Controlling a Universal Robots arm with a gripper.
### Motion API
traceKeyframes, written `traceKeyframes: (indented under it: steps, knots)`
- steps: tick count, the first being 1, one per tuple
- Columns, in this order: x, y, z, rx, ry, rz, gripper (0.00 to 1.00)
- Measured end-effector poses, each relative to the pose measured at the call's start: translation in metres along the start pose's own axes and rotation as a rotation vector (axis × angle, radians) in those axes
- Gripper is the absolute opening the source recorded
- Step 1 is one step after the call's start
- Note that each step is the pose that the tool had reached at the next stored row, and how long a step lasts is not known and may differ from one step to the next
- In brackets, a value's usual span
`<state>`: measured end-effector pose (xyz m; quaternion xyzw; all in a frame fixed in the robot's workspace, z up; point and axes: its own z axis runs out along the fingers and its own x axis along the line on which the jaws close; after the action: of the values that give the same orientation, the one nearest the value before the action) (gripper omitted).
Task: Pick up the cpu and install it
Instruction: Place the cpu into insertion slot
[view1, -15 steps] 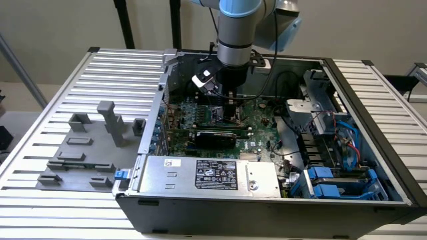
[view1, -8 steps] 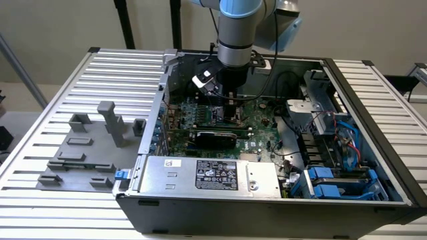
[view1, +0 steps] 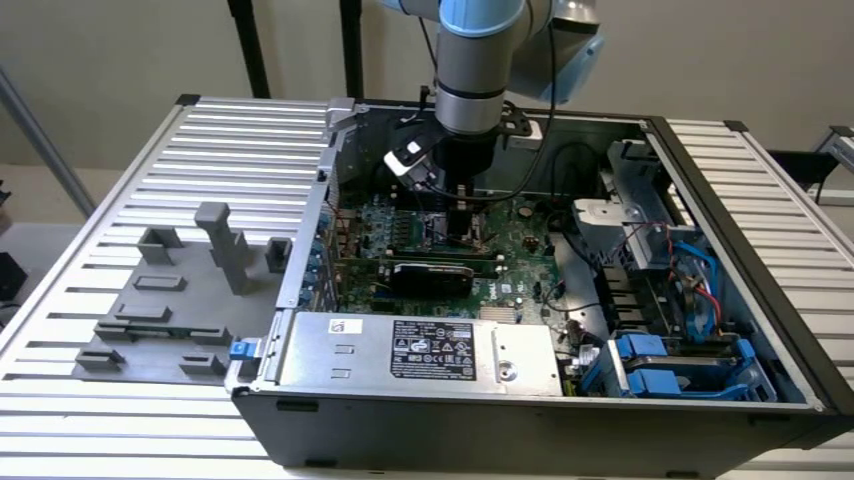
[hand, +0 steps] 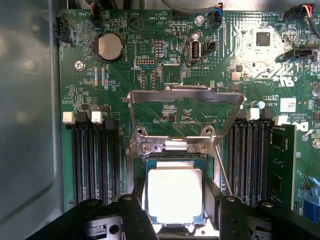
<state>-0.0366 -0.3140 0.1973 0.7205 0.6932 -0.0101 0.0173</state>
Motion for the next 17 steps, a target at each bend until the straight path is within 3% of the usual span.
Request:
traceKeyframes:
  steps: [17]
  knots:
    - [-0.0002,-0.0005,0.0016,-0.0015,0.0,0.006,0.55]
